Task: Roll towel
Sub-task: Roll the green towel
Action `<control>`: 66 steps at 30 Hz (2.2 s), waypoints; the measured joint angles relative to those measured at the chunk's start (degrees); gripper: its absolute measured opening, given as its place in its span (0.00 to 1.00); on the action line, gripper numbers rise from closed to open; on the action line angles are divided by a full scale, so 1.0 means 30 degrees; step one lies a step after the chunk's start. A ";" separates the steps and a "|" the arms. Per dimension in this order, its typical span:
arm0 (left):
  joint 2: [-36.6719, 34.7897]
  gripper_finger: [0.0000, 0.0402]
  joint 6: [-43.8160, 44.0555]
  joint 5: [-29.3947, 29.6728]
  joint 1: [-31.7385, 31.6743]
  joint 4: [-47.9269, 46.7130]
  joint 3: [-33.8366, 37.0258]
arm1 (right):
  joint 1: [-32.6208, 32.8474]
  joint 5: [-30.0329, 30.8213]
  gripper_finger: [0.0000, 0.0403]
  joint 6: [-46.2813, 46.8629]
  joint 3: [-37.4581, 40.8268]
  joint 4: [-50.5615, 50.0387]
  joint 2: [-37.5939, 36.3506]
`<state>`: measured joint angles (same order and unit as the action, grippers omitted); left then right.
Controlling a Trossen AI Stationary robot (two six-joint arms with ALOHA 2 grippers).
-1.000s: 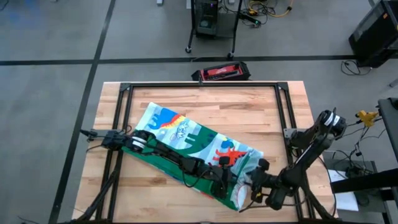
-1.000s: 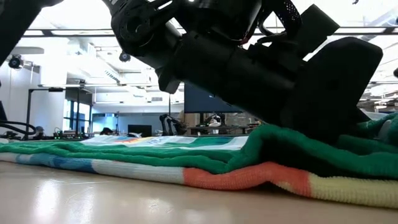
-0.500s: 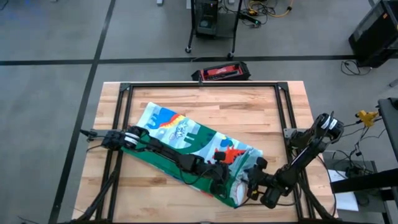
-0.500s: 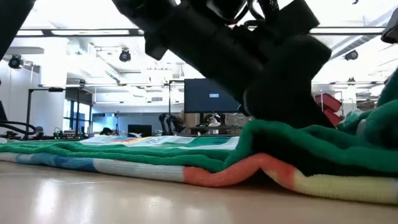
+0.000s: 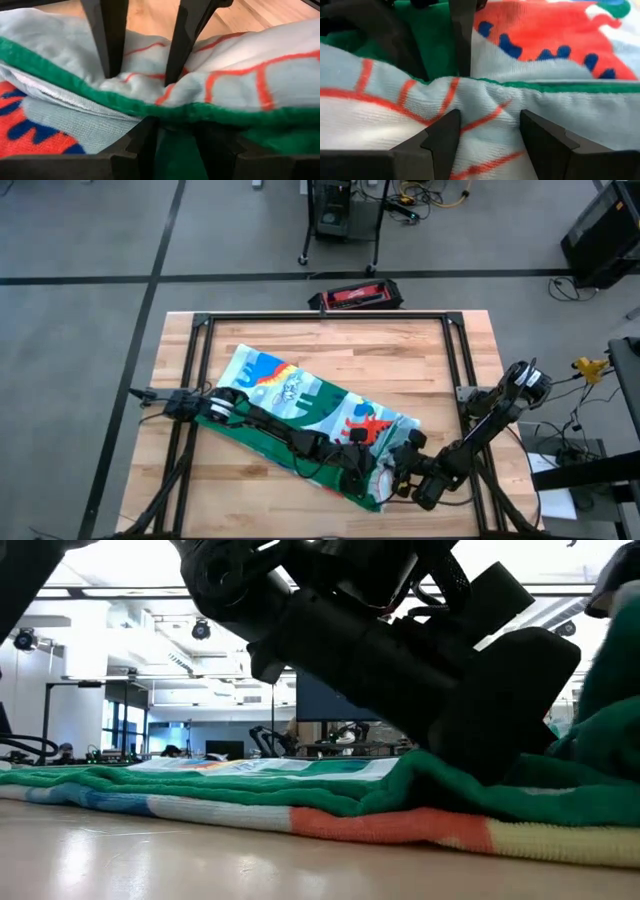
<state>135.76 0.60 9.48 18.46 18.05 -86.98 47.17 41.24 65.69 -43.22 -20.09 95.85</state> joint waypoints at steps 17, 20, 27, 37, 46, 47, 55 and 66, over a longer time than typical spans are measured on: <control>-0.0158 0.30 0.0029 0.0070 0.0015 -0.0526 0.0026 | -0.0696 0.0257 0.48 -0.1614 -0.0013 0.1284 0.0861; -0.0661 0.30 -0.0015 0.0048 0.0029 -0.1563 0.0044 | -0.0670 0.0315 0.48 -0.1344 -0.0036 0.1459 0.1144; -0.2730 0.30 -0.0095 -0.0046 0.0479 -0.4434 0.0117 | -0.0610 0.0239 0.48 -0.1238 -0.0021 0.1586 0.1107; -0.4805 0.30 -0.0109 0.1508 0.1978 -0.4379 0.0066 | -0.0581 0.0392 0.48 -0.1246 -0.0007 0.1589 0.1133; -0.2870 0.30 -0.0204 0.2555 0.1872 -0.1730 0.0014 | -0.0522 0.0681 0.47 -0.1601 0.0022 0.1933 0.1158; -0.2894 0.30 -0.0219 0.2572 0.1865 -0.1822 -0.0019 | -0.0522 0.0685 0.47 -0.1595 0.0022 0.1936 0.1158; -0.4562 0.30 -0.1801 0.2662 0.1910 -0.1712 -0.0146 | -0.0471 0.0754 0.47 -0.1573 0.0022 0.1985 0.1166; -0.3275 0.30 -0.0247 0.0353 0.1129 -0.0762 -0.0102 | -0.0442 0.0754 0.47 -0.1280 0.0022 0.1977 0.1158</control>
<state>125.93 -0.14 10.54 21.85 15.76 -87.29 45.84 43.51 61.85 -43.16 -14.16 99.33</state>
